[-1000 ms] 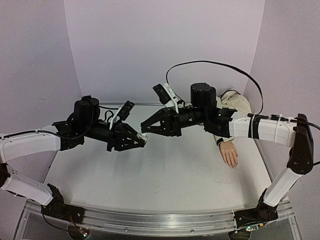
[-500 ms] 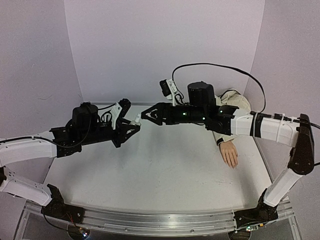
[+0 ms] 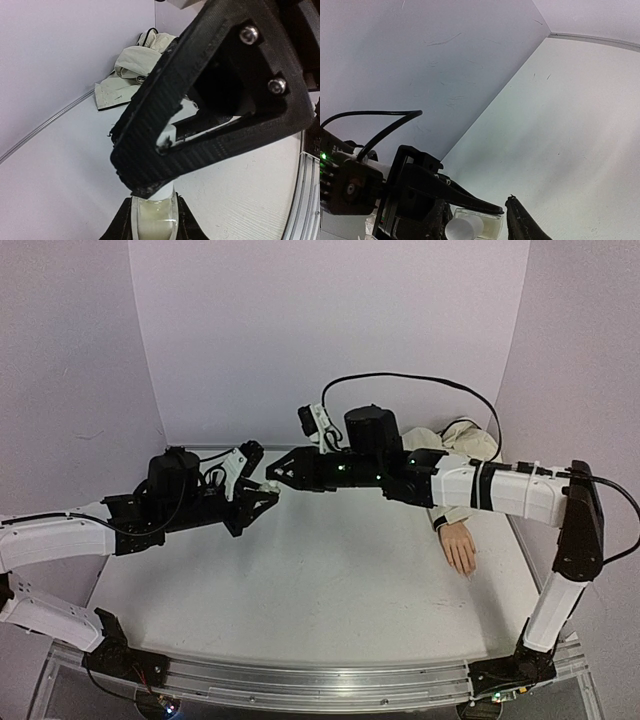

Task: Paint the nails

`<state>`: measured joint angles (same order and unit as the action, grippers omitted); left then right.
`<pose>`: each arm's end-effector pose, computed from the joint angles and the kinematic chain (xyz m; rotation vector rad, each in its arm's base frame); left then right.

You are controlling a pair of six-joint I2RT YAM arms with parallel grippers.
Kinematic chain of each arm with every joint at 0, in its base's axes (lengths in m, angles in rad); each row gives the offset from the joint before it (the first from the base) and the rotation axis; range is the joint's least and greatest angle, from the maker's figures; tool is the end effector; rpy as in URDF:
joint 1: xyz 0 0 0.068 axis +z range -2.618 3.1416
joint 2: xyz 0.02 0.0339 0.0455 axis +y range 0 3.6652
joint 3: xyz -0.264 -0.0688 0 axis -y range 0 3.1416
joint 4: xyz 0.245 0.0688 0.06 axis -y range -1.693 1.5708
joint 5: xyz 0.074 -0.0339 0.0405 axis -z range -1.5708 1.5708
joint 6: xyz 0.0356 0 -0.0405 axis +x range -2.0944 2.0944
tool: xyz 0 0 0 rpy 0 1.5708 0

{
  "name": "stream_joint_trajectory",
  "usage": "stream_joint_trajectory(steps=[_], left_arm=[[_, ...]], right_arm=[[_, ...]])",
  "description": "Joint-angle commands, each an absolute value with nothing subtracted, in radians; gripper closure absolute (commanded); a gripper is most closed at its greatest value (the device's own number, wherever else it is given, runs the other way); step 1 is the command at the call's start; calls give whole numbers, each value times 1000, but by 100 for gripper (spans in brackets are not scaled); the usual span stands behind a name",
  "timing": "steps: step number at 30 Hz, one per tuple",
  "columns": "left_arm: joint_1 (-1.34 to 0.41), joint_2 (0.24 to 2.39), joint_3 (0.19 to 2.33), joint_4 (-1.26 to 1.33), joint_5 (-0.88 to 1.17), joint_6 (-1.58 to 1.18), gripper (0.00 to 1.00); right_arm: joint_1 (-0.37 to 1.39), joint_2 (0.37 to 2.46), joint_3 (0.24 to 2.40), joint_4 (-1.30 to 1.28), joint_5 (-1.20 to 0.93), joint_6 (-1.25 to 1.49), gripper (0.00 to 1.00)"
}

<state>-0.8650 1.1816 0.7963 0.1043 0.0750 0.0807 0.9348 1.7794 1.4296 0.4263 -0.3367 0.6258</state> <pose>0.1761 -0.2107 0.2909 0.9108 1.6631 -0.6106 0.2475 0.3551 0.3524 -0.5593 1.6016 1.4688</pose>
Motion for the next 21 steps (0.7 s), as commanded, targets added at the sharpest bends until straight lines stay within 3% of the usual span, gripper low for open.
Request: stream_joint_trajectory(steps=[1, 6, 10, 11, 14, 16, 18, 21], left_arm=[[-869, 1169, 830, 143, 64, 87, 100], [-868, 1159, 834, 140, 105, 55, 100], [-859, 1126, 839, 129, 304, 40, 100], [-841, 1114, 841, 129, 414, 30, 100], [-751, 1121, 884, 131, 1016, -54, 100], [-739, 1184, 951, 131, 1325, -118, 100], [-732, 1260, 1002, 133, 1419, -186, 100], [-720, 1286, 999, 132, 1332, -186, 100]], right_arm=[[936, 1793, 1491, 462, -369, 635, 65], [934, 1781, 1478, 474, -449, 577, 83], [906, 1718, 1396, 515, -633, 419, 100], [898, 1704, 1371, 540, -765, 366, 100], [897, 1678, 1320, 556, -1188, 193, 100], [896, 1669, 1307, 549, -1227, 190, 100], [896, 1657, 1296, 544, -1228, 186, 100], [896, 1628, 1269, 544, -1127, 181, 100]])
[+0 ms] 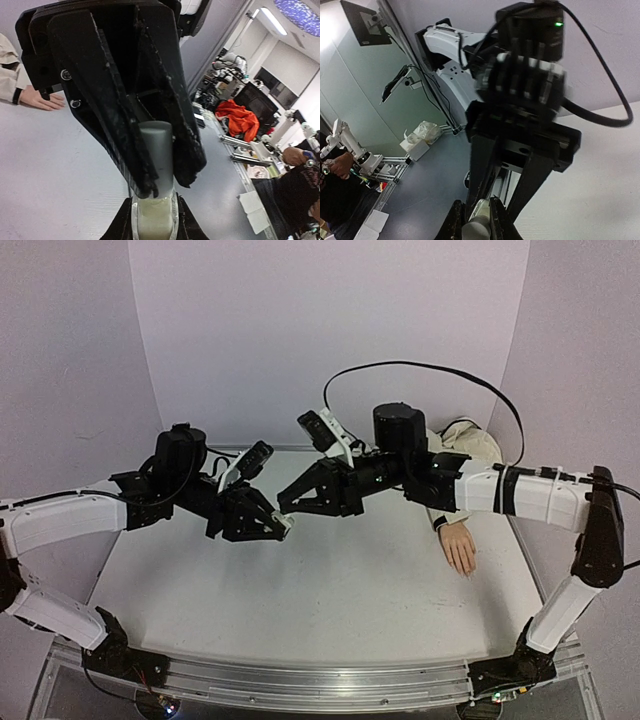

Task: Paint the nails

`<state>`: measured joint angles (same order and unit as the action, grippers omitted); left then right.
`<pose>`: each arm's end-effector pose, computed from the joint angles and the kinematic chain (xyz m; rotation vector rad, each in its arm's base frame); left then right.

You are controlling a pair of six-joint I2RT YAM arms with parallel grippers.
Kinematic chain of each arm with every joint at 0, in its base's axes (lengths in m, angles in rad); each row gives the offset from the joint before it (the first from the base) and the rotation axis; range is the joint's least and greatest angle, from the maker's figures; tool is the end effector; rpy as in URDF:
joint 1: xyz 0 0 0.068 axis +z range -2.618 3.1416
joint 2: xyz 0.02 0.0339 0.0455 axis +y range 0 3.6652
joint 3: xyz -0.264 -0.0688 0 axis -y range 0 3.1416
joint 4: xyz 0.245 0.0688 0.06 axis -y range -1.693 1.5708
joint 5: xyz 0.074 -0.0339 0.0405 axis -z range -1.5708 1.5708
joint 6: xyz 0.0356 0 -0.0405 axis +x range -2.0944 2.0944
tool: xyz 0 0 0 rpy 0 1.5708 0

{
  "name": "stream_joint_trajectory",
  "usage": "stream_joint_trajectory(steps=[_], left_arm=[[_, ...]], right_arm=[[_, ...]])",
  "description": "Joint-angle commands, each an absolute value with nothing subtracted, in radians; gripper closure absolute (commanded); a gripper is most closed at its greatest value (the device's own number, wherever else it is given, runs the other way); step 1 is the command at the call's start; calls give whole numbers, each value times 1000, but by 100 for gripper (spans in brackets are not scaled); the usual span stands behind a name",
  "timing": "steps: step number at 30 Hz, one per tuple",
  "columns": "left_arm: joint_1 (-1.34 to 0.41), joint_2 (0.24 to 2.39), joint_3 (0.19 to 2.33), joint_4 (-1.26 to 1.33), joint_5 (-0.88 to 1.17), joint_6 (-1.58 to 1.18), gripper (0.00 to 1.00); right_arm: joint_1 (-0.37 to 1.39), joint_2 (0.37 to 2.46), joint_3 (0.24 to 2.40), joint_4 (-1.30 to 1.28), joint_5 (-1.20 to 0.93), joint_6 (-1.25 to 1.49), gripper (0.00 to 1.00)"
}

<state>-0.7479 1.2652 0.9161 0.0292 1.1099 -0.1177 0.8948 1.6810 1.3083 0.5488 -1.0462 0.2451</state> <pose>0.1811 -0.2115 0.3096 1.3641 1.5059 -1.6053 0.2196 0.3231 0.3587 -1.3763 1.0313 1.6002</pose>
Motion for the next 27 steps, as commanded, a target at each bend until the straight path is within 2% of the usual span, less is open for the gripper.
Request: stream_joint_trajectory(steps=[1, 2, 4, 7, 10, 16, 27], left_arm=[[-719, 1277, 983, 133, 1253, -161, 100], [-719, 1262, 960, 132, 1150, -140, 100], [-719, 1228, 922, 130, 909, -103, 100], [-721, 1177, 868, 128, 571, -57, 100], [-726, 1139, 831, 123, 386, -28, 100], [-730, 1117, 802, 116, 280, -25, 100], [-733, 1126, 808, 114, 275, -21, 100]], right_arm=[[895, 1623, 1265, 542, -1072, 190, 100], [894, 1617, 1264, 541, -1018, 202, 98], [894, 1605, 1267, 533, -865, 239, 74], [891, 1585, 1275, 492, -664, 296, 43], [891, 1576, 1284, 465, -547, 358, 26], [912, 1622, 1327, 482, -469, 513, 24], [925, 1751, 1478, 444, -374, 621, 40]])
